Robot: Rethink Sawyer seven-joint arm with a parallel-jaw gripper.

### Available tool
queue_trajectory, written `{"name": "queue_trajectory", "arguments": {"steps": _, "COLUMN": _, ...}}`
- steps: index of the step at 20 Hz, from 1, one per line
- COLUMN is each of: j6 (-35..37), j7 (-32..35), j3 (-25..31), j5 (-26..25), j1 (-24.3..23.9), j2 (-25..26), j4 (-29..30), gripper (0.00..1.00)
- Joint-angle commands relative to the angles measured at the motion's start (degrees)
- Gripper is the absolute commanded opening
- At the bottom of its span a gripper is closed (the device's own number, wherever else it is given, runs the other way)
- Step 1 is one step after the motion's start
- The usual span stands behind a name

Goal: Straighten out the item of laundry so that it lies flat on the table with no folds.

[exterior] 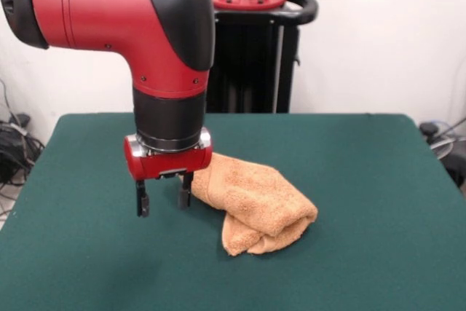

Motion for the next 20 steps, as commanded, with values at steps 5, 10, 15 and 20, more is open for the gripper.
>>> {"name": "queue_trajectory", "arguments": {"steps": 5, "j6": 4.53, "j7": -9.37, "j3": 4.42, "j5": 0.36, "j1": 0.66, "j2": 1.19, "j4": 3.97, "gripper": 1.00}}
{"name": "queue_trajectory", "arguments": {"steps": 10, "j6": 4.43, "j7": -9.19, "j3": 4.07, "j5": -0.13, "j1": 1.12, "j2": 1.57, "j4": 3.31, "gripper": 1.00}}
{"name": "queue_trajectory", "arguments": {"steps": 15, "j6": 2.87, "j7": -8.66, "j3": 3.61, "j5": -1.00, "j1": 1.05, "j2": 1.78, "j4": 4.07, "gripper": 1.00}}
{"name": "queue_trajectory", "arguments": {"steps": 20, "j6": 1.82, "j7": -8.43, "j3": 3.29, "j5": -1.50, "j1": 0.66, "j2": 1.34, "j4": 5.16, "gripper": 1.00}}
